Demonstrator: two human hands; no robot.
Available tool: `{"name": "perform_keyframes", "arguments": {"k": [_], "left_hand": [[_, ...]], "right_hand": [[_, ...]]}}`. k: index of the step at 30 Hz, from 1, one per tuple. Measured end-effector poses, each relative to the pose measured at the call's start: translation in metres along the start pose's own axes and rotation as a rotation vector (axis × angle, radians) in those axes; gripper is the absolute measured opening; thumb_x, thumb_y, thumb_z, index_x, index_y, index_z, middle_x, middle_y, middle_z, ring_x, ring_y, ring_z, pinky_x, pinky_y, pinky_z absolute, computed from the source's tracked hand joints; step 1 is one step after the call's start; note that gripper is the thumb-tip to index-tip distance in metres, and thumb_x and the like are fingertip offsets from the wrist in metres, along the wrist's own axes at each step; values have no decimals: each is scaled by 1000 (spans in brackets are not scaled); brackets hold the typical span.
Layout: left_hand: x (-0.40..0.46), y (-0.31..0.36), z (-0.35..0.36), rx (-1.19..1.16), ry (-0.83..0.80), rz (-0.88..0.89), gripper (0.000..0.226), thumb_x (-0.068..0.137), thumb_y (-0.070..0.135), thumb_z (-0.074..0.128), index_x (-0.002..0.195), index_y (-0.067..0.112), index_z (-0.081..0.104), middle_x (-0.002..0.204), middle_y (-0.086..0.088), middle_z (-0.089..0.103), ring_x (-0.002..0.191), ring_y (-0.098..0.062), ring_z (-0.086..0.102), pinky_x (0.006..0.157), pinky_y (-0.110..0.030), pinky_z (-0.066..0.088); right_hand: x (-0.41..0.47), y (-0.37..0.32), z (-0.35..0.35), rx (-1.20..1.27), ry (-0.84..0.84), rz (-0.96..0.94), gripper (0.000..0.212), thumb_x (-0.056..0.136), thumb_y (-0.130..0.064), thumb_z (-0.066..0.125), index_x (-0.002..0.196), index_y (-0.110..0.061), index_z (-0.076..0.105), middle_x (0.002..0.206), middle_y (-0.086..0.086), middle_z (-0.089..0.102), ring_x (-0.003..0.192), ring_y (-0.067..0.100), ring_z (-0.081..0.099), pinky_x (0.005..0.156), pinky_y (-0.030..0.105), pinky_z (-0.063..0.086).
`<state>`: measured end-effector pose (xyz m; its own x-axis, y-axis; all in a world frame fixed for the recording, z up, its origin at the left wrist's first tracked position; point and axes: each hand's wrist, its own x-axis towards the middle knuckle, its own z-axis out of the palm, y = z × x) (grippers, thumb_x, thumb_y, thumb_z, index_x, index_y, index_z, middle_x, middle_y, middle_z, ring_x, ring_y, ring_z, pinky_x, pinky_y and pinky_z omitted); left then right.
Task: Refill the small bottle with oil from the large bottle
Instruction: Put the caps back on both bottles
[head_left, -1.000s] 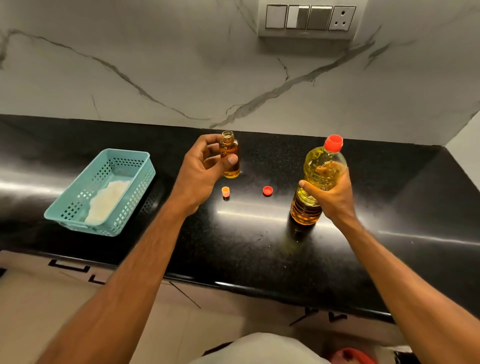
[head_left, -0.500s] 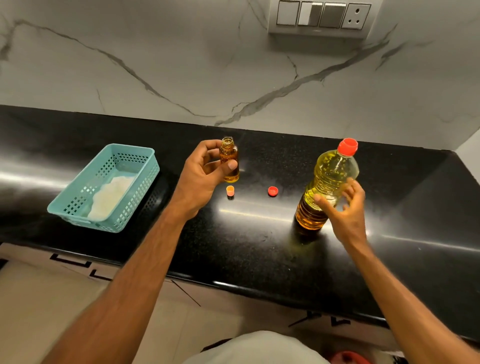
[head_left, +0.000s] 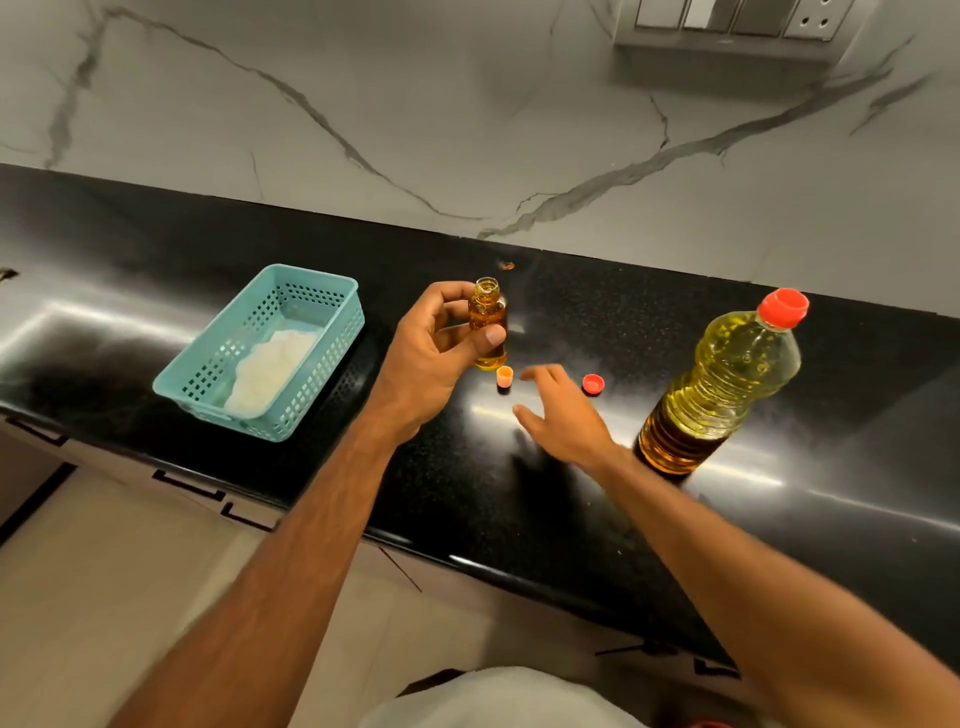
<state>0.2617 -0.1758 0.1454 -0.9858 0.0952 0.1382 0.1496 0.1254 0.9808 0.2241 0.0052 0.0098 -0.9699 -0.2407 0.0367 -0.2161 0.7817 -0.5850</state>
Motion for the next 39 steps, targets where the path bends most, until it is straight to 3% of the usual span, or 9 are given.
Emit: {"name": "perform_keyframes", "arguments": {"k": [4,7,13,17,20,23,28,32,39], "left_hand": [[-3,-3,-6,-10,24,0,39,85,12,70,120,14,53,109,-2,65,102,-12,67,86,-35,58],[-4,-4,-11,7,45,1,40,85,12,70,120,14,53,110,-3,64,102,-10,67,83,-30,58],[-1,-8,-19,44,61,-11,41,83,20,71,120,20,53,113,-3,64,103,-9,66,86,-30,57],[-1,-9,-21,36,61,-10,42,83,20,71,121,18,53,113,-4,64,102,-8,66,88,-32,58],[-1,-8,-22,35,57,-16,40,83,20,71,119,22,54,112,-2,64,102,-8,66,89,-34,57],[-2,-5,-21,36,43,-19,37,83,21,71,116,25,54,111,0,64,104,-10,65,91,-34,57],[-3,4,-19,19,19,5,35,84,20,70,115,24,54,112,-2,64,103,-11,65,88,-32,57],[-5,15,-18,20,-8,54,32,87,17,68,114,24,54,112,-1,66,104,-11,66,84,-26,57],[-8,31,-15,38,-31,126,27,88,17,66,110,26,53,103,6,66,96,-4,67,77,-20,56]], "right_hand": [[54,-6,9,-219,-157,-67,51,94,-23,54,142,-19,38,148,10,35,124,35,47,98,46,46],[73,-1,21,-357,-263,-95,50,96,-17,48,145,-21,36,152,10,30,126,36,44,99,49,45],[73,-6,33,-435,-275,-110,23,91,-10,58,112,-16,61,111,8,52,100,30,57,79,39,50],[52,-25,18,14,-159,59,30,91,-13,53,119,-16,64,118,8,57,104,25,60,83,28,45],[32,-47,-19,441,-121,159,27,91,-9,55,114,-14,68,103,7,68,96,23,68,90,44,55],[14,-70,-68,757,-75,111,21,91,-3,61,110,-11,66,106,19,68,100,26,69,88,36,58],[2,-103,-136,1130,29,-109,25,81,-17,70,105,-13,64,111,12,70,108,26,67,93,34,54],[-1,-130,-165,1010,95,-327,28,75,-21,73,99,-14,63,108,6,72,104,21,68,78,24,55],[-2,-150,-180,509,13,-462,24,82,-8,74,103,-14,64,110,4,70,100,15,70,89,29,56]]}}
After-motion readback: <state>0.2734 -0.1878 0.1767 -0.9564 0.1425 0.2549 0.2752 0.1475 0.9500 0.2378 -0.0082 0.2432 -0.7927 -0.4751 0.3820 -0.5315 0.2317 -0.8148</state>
